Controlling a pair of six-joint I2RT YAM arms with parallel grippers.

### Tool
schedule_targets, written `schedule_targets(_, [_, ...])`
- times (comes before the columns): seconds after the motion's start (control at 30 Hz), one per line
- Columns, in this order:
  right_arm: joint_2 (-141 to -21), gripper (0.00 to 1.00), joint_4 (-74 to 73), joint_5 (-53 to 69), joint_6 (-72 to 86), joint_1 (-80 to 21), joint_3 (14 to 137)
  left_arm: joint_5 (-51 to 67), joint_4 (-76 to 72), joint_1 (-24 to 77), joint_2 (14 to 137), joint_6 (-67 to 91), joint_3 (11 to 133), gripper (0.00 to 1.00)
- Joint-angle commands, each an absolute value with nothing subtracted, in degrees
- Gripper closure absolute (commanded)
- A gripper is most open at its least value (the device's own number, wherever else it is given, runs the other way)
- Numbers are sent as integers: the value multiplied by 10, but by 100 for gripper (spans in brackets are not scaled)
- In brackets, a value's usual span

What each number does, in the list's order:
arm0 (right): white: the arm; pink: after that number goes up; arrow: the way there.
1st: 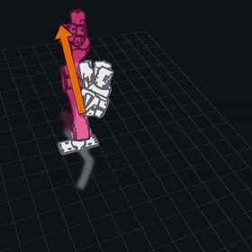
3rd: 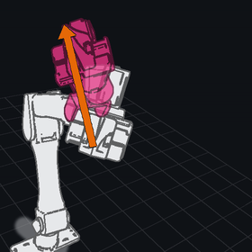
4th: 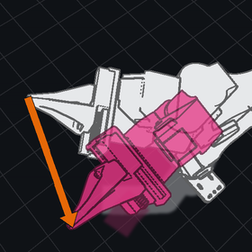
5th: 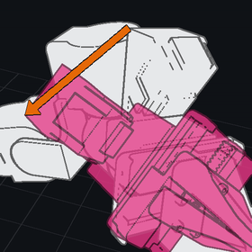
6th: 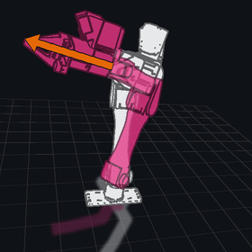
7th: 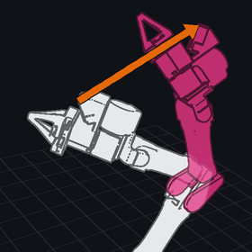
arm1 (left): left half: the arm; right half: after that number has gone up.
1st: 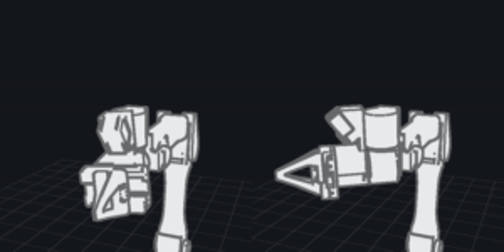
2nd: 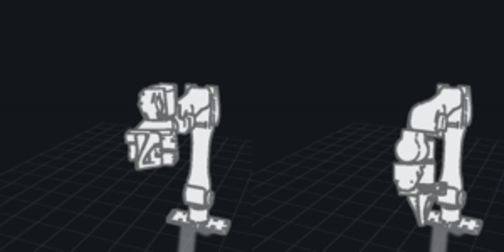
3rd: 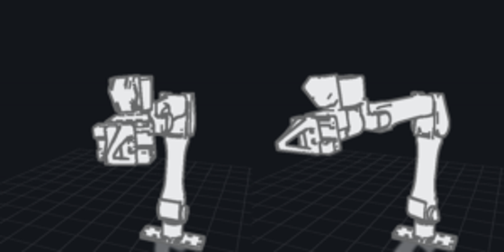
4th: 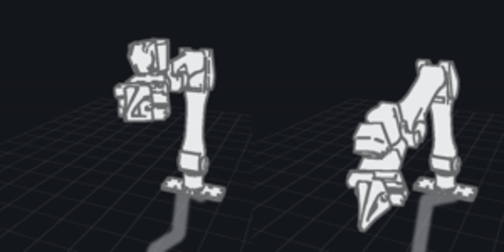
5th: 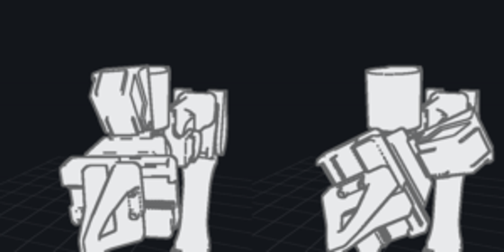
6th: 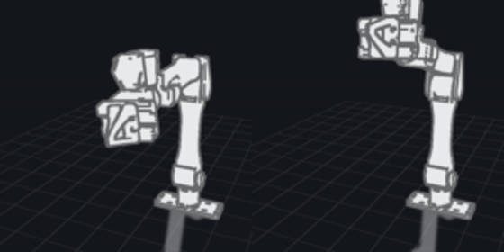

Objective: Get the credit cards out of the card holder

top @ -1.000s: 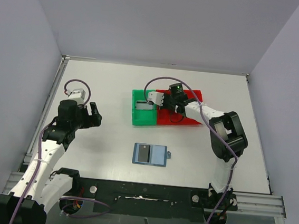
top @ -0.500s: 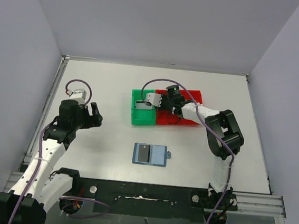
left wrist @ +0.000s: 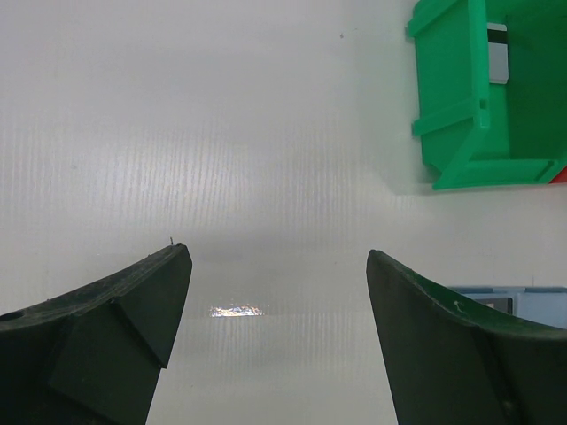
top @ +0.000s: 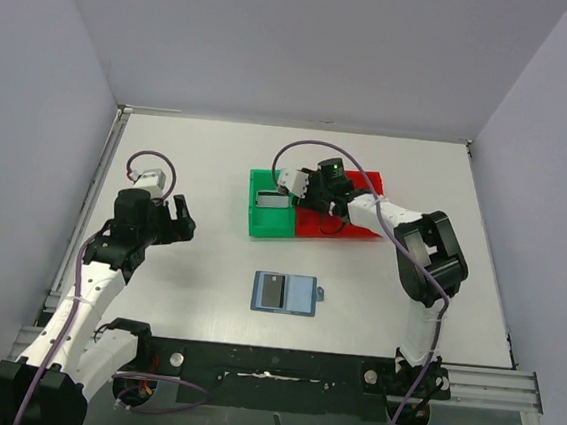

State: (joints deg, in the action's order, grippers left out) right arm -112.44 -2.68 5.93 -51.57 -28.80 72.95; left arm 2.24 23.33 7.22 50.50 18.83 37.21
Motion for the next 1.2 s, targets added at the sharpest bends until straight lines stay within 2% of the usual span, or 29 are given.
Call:
schedule_targets(0.0, [-1071,53,9,85,-485,-282,729,28,214,77,507,182,388,20])
schedule_targets(0.27, [-1002,52,26,96,-412,-277,723,34,213,83,506,181,389,20])
schedule_targets(0.47, [-893,46,45,55,-159,-276,688,50,204,85,498,178,386,20])
schedule_targets(0.53, [-852,37,48,53,-72,-276,661,58,200,85,497,176,385,20])
schedule_targets(0.6, [-811,31,57,44,18,-275,625,64,197,85,495,175,384,20])
schedule_targets(0.63, [-793,25,56,32,73,-275,608,69,197,86,495,174,384,20])
schedule_targets(0.67, [-775,10,36,10,154,-272,597,73,197,86,494,174,383,20])
schedule_targets(0.7, [-764,1,10,29,221,-261,589,75,195,87,492,178,382,20])
schedule_targets(0.8, [-744,2,46,174,358,-227,518,84,185,93,485,189,379,19])
schedule_targets(0.9, [-698,2,284,240,491,-232,350,83,181,98,471,193,379,19])
schedule_targets(1.03, [-686,0,221,177,592,-303,326,100,161,100,454,209,355,25])
schedule_targets(1.1, [-676,4,176,80,591,-393,329,127,140,101,447,227,343,26])
schedule_targets(1.17, [-676,12,134,0,612,-449,325,149,131,102,448,251,338,26])
